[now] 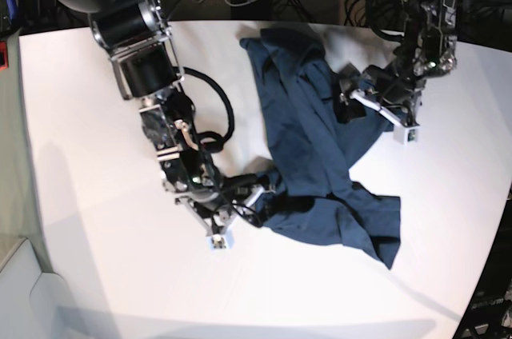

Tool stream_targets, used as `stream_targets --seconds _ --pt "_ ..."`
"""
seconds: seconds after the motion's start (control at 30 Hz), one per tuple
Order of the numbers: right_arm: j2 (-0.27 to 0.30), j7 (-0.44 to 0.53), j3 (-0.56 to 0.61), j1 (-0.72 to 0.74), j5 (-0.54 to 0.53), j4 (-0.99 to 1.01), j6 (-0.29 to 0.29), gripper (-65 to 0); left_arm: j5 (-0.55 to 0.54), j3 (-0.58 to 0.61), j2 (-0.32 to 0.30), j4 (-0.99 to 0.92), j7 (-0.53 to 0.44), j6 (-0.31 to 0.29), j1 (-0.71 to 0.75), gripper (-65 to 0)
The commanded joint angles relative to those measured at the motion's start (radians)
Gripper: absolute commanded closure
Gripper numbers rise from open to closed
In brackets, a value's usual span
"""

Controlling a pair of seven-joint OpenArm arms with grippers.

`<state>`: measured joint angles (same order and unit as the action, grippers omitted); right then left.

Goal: Layout the t-shirt on the table in an organized manner, then fold the t-shirt properly
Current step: 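Grasp a hem corner of the t-shirt with the right gripper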

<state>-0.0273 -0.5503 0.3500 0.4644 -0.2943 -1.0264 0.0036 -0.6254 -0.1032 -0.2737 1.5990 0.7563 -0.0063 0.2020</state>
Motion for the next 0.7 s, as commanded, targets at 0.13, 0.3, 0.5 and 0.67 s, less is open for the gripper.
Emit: stream_targets --seconds 0.13,0.3,0.5,0.67 --pt "-0.007 0.026 -0.002 0.035 -0.007 0.001 0.003 -26.7 -0.006 -0.003 -0.006 0.016 0.002 0.007 -0.006 -53.2" --pt "-0.018 0.012 -0.002 0.035 -0.007 -0.002 0.026 -26.7 -0.006 -0.003 -0.006 0.010 -0.001 0.007 -0.008 -53.2" --pt "-0.021 -0.003 -0.004 0.027 -0.007 0.001 0.097 -26.6 -0.006 -0.003 -0.006 0.008 -0.004 0.007 -0.008 -53.2" --pt "-0.033 0.005 -0.002 0.017 -0.007 0.002 0.098 -26.0 -0.006 -0.003 -0.005 0.025 -0.001 0.007 -0.006 -53.2"
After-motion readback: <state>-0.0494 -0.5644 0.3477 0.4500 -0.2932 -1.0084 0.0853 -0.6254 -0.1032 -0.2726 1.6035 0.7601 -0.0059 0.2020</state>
